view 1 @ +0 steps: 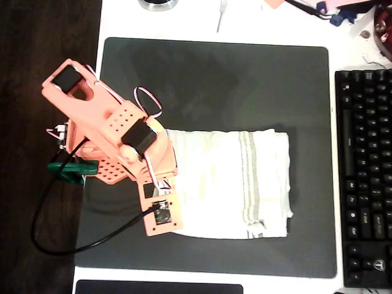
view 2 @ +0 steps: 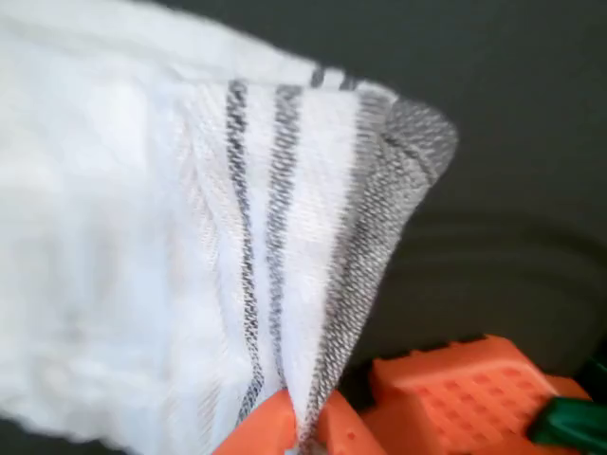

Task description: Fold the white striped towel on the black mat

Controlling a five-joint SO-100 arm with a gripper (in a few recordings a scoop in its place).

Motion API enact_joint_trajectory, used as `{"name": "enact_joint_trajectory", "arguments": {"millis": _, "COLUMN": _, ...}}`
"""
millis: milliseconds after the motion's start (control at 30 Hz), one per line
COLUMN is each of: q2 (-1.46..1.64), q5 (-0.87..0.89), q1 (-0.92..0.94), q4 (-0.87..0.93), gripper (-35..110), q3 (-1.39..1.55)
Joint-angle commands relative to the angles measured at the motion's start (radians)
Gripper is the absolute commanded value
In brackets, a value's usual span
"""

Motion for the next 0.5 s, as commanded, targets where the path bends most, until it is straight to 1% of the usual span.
{"name": "enact_joint_trajectory", "arguments": {"millis": 0, "q2": 0.028, "q5": -0.048, "q1": 0.035, "q4": 0.103, "gripper": 0, "q3": -0.138}}
{"name": "enact_joint_trajectory", "arguments": {"millis": 167, "q2": 0.015, "q5": -0.025, "q1": 0.028, "q4": 0.112, "gripper": 0, "q3": -0.267}}
{"name": "enact_joint_trajectory", "arguments": {"millis": 300, "q2": -0.064, "q5": 0.069, "q1": -0.094, "q4": 0.075, "gripper": 0, "q3": -0.319}}
{"name": "enact_joint_trajectory", "arguments": {"millis": 467, "q2": -0.193, "q5": 0.202, "q1": -0.259, "q4": -0.077, "gripper": 0, "q3": -0.367}}
